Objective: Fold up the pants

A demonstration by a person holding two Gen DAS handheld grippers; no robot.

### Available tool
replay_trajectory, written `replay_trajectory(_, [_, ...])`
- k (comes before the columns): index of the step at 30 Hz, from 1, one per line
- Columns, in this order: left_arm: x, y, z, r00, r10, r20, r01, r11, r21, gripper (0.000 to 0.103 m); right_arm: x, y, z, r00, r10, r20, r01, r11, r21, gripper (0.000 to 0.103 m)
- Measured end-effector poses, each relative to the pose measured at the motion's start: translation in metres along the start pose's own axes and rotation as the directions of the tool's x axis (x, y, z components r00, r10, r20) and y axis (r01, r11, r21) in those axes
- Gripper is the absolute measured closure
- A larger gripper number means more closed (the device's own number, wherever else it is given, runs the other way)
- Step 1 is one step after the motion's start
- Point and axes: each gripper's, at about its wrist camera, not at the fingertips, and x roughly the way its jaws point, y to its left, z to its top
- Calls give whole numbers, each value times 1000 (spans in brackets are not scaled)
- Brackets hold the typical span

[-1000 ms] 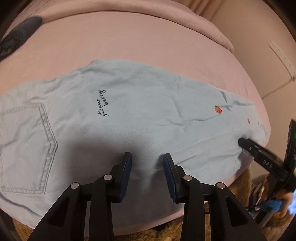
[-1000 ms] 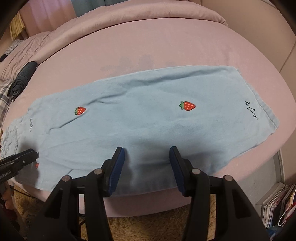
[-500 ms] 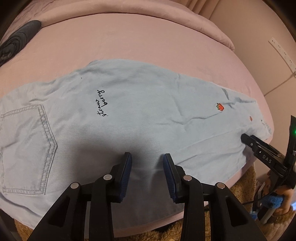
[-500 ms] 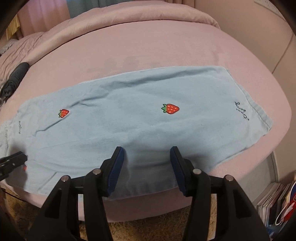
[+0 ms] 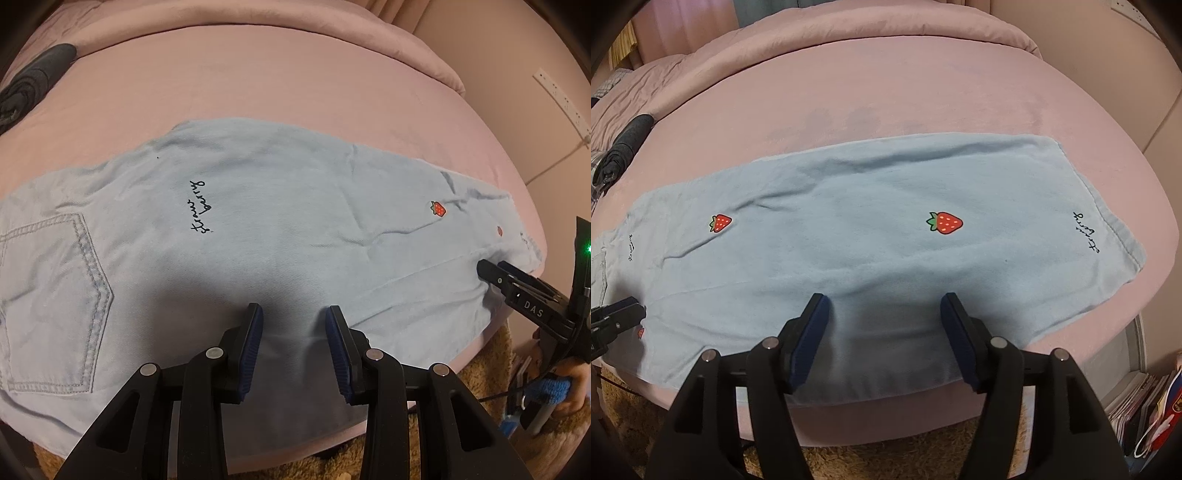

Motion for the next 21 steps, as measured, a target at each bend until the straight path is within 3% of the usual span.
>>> replay_trajectory(21, [0, 2, -5, 999, -13, 35, 14, 1000, -22, 66, -8, 12, -16, 1000, -19, 20, 19, 1000, -6, 39])
